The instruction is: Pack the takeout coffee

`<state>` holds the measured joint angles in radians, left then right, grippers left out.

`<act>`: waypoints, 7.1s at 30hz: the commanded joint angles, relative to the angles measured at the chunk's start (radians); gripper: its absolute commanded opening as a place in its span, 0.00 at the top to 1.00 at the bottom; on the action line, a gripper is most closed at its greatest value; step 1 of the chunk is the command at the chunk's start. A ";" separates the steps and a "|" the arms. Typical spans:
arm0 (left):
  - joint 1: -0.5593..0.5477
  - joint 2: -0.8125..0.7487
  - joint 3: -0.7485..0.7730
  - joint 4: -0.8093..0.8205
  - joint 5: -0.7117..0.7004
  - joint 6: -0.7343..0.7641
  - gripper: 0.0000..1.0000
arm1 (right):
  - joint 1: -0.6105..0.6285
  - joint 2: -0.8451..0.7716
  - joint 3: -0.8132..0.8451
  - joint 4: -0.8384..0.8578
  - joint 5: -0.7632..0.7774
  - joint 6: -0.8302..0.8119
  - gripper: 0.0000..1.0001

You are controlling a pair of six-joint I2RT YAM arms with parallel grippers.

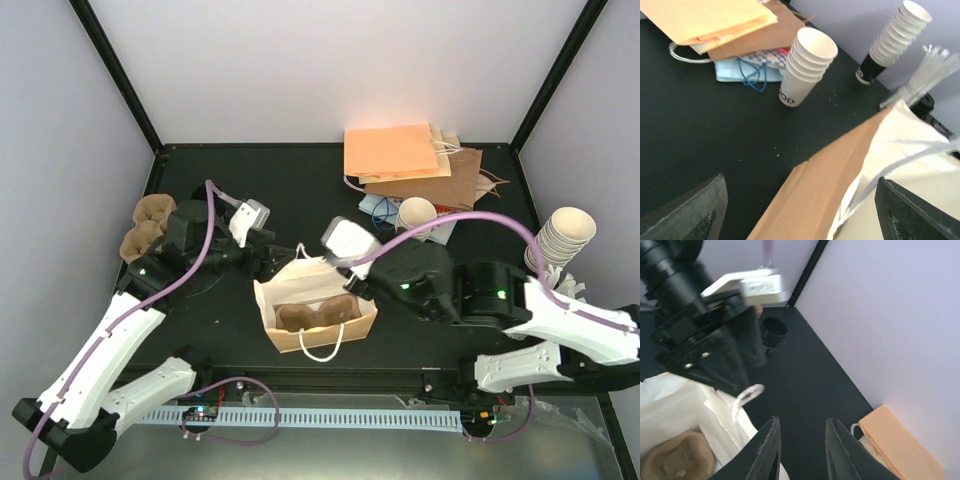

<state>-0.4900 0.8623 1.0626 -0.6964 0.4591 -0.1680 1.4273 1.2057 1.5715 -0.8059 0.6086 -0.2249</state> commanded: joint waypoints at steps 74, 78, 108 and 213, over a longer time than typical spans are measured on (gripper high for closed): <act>0.177 0.542 0.192 0.489 -0.465 -0.659 0.98 | -0.980 0.045 -0.177 -0.288 -0.257 0.743 0.07; 0.177 0.588 0.186 0.477 -0.404 -0.682 0.98 | -0.992 0.073 -0.149 -0.317 -0.205 0.752 0.16; 0.176 0.103 0.043 0.209 -0.363 -0.423 0.01 | -1.088 0.261 -0.167 -0.168 -0.289 0.796 0.60; 0.176 -0.177 -0.094 -0.003 -0.303 -0.227 0.01 | -0.799 -0.164 -0.383 -0.138 -0.846 0.592 0.99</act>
<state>-0.3180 0.6807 0.9497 -0.6922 0.1654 -0.4187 0.4622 1.0397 1.3430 -0.9707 -0.3119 0.3676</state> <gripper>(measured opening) 0.988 0.036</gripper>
